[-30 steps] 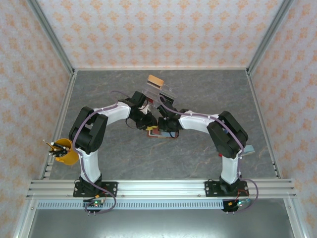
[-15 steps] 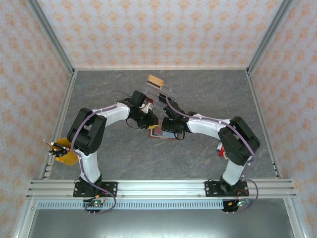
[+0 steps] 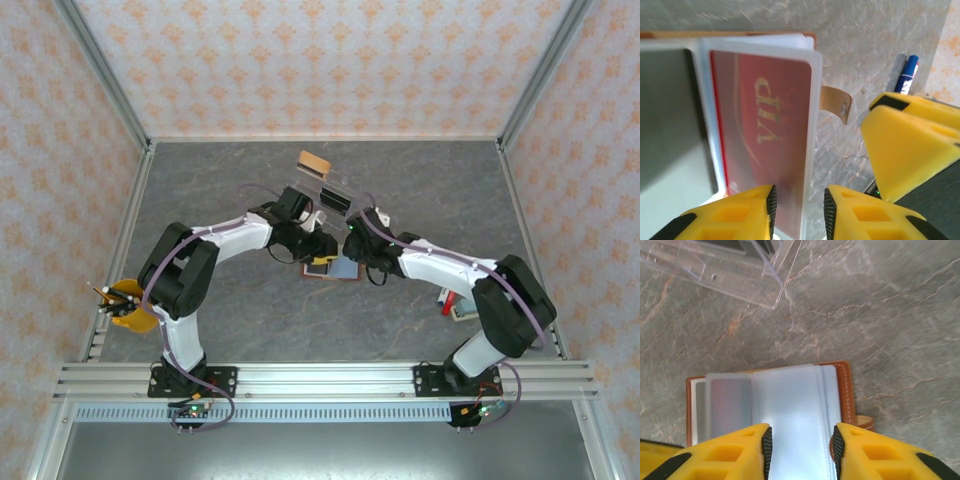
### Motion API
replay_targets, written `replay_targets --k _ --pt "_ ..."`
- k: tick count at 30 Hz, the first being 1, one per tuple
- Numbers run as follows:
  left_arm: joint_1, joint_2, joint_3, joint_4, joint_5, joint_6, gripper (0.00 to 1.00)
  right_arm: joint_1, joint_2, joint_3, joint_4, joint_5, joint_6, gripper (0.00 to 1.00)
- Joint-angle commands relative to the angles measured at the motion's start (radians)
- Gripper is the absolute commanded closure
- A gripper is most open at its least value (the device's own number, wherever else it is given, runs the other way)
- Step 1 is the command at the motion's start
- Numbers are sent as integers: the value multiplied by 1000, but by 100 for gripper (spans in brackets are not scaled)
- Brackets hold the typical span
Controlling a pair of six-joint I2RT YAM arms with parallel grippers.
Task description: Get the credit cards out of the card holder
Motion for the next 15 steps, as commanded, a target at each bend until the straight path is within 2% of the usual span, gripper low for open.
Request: replay_targets --k 1,6,10,15 --pt "-15 -9 42 32 27 -19 63 -3 -47 -19 -7 107 30 61" --pt "-12 6 64 -18 -36 -14 59 -4 -64 -29 -7 119 27 60" --pt "10 21 38 25 -37 -55 58 -4 -52 -19 0 88 9 59" --pt "28 26 38 -19 -86 -53 62 -4 -16 1 10 18 -15 60"
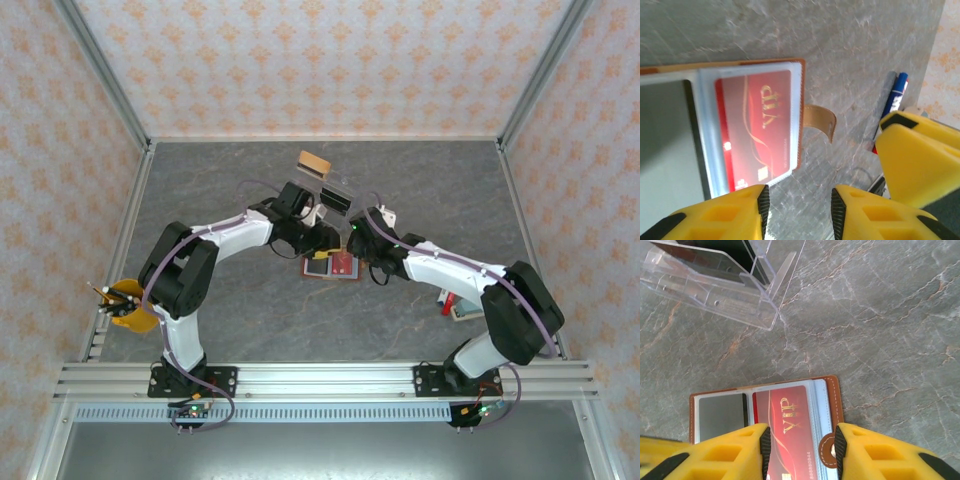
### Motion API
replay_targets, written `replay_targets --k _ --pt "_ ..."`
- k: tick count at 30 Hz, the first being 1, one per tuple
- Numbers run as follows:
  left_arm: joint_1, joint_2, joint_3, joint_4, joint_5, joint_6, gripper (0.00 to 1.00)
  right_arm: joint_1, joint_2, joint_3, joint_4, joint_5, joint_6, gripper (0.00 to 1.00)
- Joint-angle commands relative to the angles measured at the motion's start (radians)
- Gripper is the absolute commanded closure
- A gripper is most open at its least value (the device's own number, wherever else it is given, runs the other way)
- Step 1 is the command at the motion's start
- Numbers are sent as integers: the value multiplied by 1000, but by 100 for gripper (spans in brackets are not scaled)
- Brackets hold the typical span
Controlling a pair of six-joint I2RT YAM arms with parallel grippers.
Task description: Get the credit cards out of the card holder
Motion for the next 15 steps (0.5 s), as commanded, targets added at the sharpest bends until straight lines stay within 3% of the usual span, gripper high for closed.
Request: replay_targets --k 1,9,15 --pt "14 24 0 -31 -56 -12 63 -3 37 21 10 -48 -29 62" --pt "21 76 6 -54 -73 -17 71 -4 170 98 -14 -159 -37 77" --pt "21 105 19 -53 -60 -22 73 -4 224 129 -57 -144 -34 79"
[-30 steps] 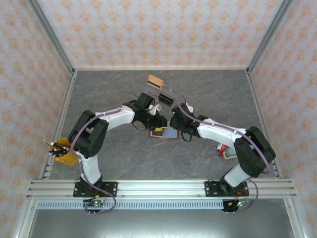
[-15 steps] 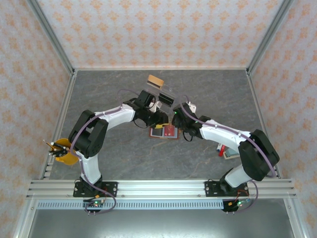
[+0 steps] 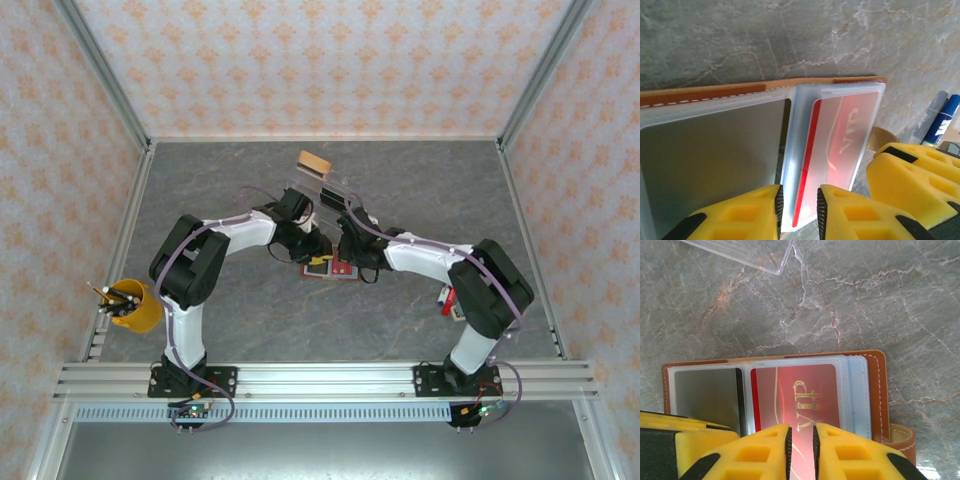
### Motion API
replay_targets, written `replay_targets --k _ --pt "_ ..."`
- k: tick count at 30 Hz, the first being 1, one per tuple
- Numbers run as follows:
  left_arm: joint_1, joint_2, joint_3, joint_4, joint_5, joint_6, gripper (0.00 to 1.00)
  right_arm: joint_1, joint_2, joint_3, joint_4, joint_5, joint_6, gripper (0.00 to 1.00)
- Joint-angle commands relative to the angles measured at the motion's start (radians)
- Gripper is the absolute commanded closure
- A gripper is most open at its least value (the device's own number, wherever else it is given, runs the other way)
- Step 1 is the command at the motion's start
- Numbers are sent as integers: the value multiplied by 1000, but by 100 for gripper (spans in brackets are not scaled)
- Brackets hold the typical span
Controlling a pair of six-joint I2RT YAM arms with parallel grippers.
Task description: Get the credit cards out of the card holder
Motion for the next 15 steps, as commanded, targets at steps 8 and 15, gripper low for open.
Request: replay_targets --k 8,15 --pt "2 26 37 -24 13 -15 74 -3 90 73 -103 40 -7 79" --pt "0 33 47 -18 32 -19 76 -4 127 78 -110 39 -1 79"
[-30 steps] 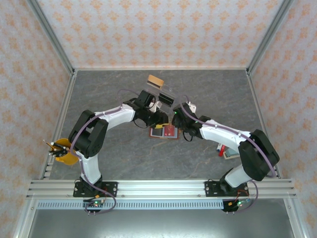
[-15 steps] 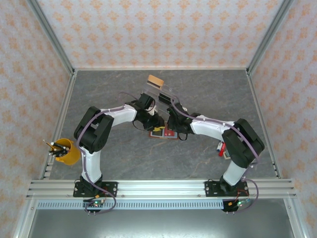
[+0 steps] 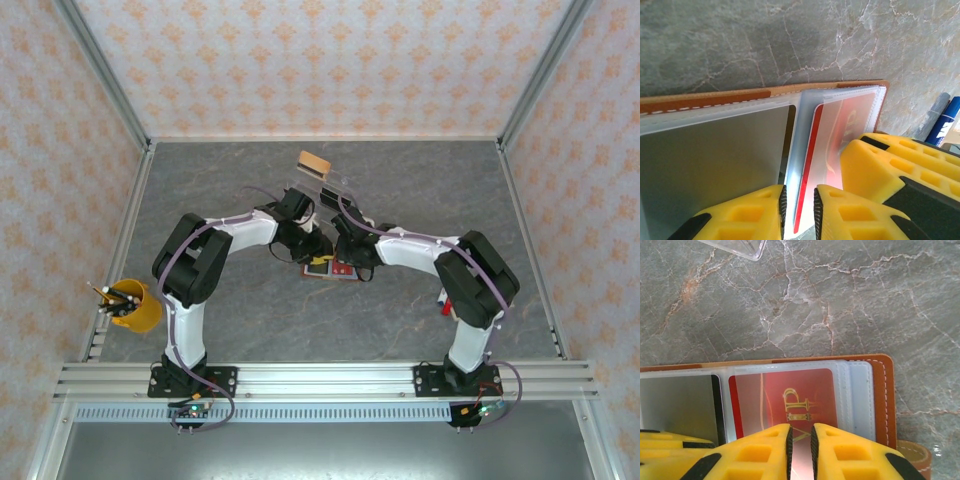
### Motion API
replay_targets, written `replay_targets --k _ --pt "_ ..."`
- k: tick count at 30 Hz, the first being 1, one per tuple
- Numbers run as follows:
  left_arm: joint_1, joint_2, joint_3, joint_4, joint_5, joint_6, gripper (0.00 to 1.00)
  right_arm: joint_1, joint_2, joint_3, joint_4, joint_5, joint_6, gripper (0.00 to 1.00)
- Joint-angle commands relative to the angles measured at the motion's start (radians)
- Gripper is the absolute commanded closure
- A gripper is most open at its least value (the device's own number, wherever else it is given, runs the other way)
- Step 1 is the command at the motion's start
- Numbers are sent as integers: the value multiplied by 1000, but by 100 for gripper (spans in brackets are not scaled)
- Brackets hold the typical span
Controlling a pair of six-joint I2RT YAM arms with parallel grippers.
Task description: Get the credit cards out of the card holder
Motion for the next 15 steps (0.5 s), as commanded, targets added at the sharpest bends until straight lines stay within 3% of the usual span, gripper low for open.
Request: replay_targets --k 1,15 --pt "0 17 32 -18 22 -11 76 -4 35 7 -50 27 -1 80" --pt "1 54 38 -33 -14 -11 79 -36 27 -46 43 -92 28 85"
